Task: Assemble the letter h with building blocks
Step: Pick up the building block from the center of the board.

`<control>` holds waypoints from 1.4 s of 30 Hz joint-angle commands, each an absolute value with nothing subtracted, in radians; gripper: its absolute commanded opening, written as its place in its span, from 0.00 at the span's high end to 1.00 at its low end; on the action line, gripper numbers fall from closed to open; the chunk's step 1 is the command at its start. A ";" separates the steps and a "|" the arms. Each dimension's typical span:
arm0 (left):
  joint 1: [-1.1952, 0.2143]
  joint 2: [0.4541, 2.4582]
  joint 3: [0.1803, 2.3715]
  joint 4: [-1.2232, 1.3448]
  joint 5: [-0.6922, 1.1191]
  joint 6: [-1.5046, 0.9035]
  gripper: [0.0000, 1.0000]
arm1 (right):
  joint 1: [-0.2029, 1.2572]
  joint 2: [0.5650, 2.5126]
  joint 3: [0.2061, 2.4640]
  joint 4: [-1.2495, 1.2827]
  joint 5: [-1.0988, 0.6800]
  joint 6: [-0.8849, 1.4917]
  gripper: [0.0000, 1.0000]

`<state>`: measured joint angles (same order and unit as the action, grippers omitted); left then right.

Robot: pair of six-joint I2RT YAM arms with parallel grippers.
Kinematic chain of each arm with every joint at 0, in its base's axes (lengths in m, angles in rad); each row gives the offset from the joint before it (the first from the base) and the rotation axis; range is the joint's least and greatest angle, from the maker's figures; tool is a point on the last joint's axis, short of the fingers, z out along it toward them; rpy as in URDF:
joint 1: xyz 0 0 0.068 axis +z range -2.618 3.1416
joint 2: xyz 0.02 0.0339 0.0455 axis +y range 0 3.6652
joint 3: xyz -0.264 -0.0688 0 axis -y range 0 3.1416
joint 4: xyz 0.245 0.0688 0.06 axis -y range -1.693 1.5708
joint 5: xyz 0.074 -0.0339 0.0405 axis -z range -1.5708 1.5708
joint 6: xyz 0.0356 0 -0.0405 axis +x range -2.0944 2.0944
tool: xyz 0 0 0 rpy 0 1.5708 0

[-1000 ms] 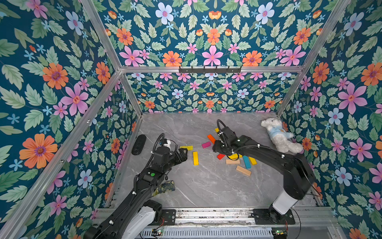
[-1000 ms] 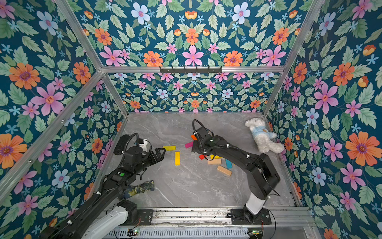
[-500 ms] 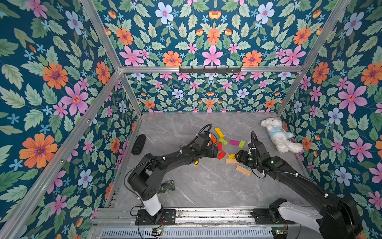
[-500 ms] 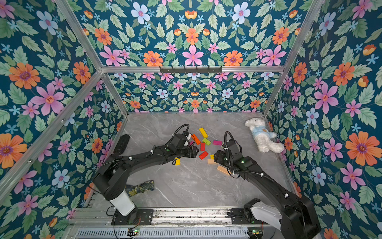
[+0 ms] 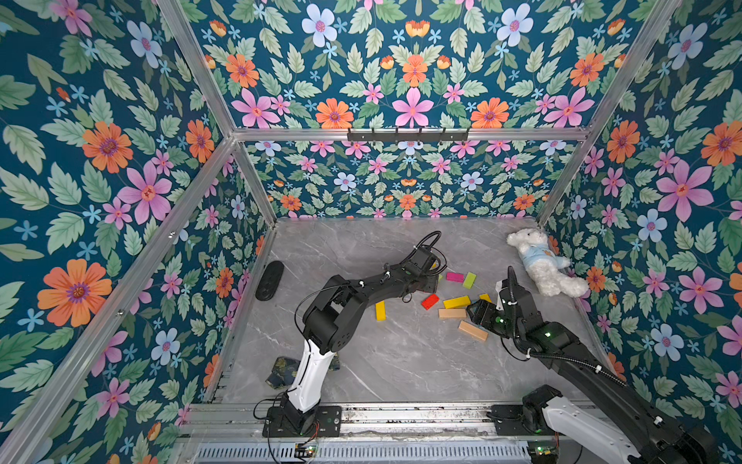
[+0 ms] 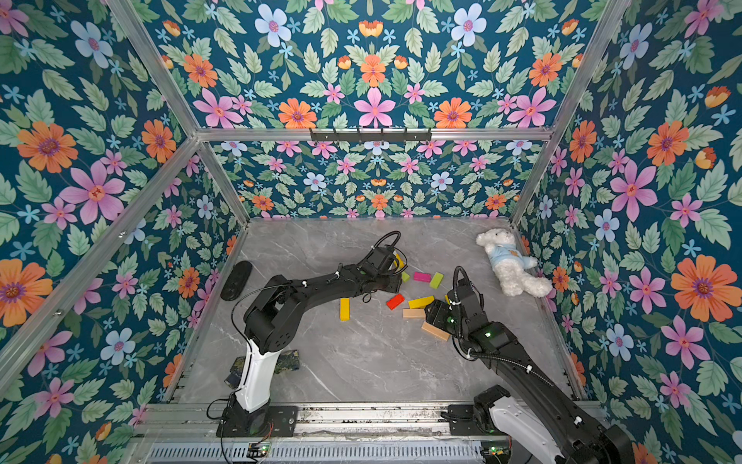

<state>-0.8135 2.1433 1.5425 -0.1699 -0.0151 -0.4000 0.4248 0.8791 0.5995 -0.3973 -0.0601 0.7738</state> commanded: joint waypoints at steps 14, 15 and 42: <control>-0.836 2.237 1.652 -0.277 -0.128 -0.366 0.41 | 0.382 0.836 0.589 -0.390 -0.098 0.753 0.29; -0.836 2.243 1.656 -0.281 -0.128 -0.364 0.43 | 0.380 0.835 0.591 -0.392 -0.096 0.753 0.29; -0.854 2.044 1.467 -0.150 -0.108 -0.269 0.92 | 0.359 0.803 0.617 -0.428 -0.087 0.747 0.28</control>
<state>-0.8402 2.1098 1.5021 -0.2043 -0.1169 -0.3031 0.3622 0.8101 0.6106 -0.4122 -0.0937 0.7475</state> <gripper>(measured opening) 0.317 0.720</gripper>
